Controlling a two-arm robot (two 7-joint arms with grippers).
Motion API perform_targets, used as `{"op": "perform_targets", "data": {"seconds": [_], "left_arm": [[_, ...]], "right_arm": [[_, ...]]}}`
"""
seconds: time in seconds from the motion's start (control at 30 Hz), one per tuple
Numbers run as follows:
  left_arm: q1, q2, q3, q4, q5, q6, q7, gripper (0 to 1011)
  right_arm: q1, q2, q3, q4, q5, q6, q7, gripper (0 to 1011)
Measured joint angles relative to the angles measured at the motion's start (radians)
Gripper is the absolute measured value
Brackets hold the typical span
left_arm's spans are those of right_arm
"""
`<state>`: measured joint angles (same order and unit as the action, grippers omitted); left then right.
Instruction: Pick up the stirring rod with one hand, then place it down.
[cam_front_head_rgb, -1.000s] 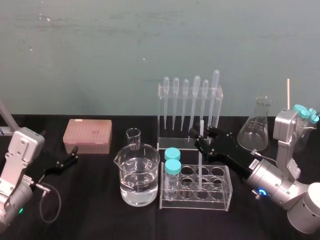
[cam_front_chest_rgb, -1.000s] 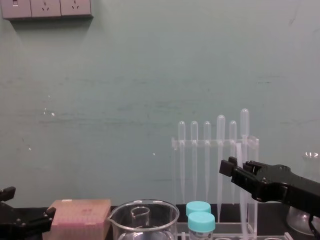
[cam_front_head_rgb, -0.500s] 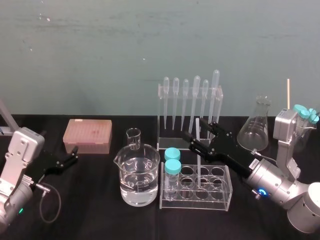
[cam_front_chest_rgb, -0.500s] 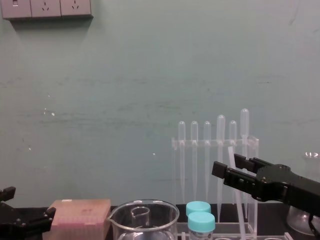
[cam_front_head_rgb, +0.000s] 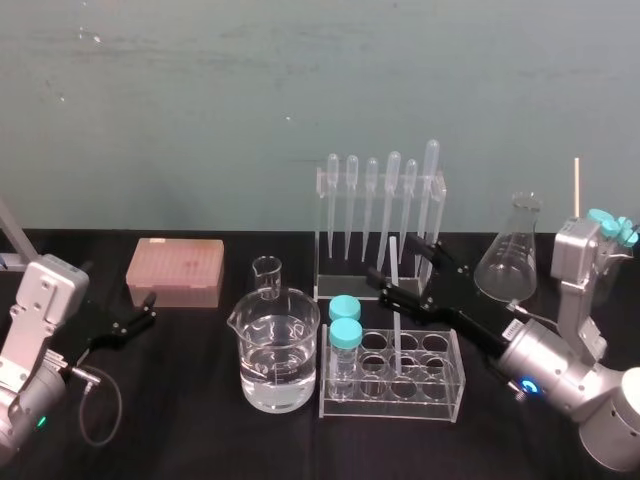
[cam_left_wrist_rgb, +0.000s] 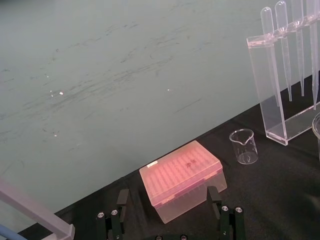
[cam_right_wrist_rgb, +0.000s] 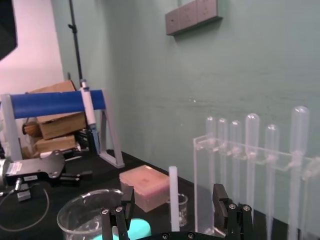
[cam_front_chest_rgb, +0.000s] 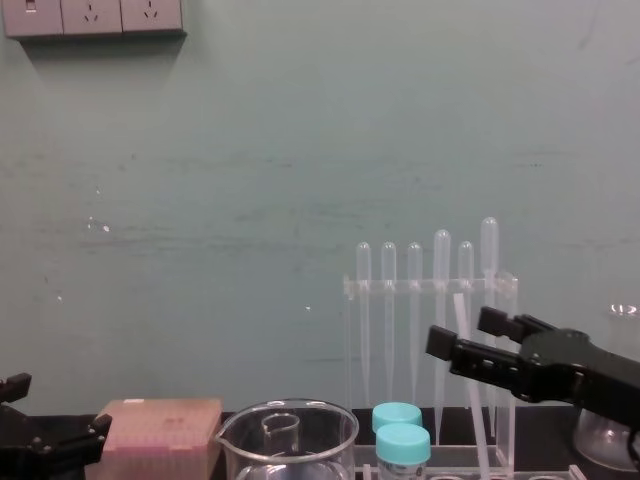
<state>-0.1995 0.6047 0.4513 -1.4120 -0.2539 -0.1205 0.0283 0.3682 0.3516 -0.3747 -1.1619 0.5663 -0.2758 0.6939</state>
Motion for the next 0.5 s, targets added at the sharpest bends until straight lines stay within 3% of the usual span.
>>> {"op": "perform_targets", "data": {"seconds": [0.1,0.37,0.5], "left_arm": [[0.0,0.0,0.0,0.0,0.0,0.0,0.0,1000],[0.0,0.0,0.0,0.0,0.0,0.0,0.0,1000],[0.0,0.0,0.0,0.0,0.0,0.0,0.0,1000]], "right_arm": [[-0.02,0.012,0.006,-0.025,-0.002,0.015,-0.021,1003],[-0.165,0.103,0.052,-0.183,-0.001,0.127,-0.117,1003],[-0.211,0.138,0.081,-0.215,0.006,0.139,-0.137,1003]]}}
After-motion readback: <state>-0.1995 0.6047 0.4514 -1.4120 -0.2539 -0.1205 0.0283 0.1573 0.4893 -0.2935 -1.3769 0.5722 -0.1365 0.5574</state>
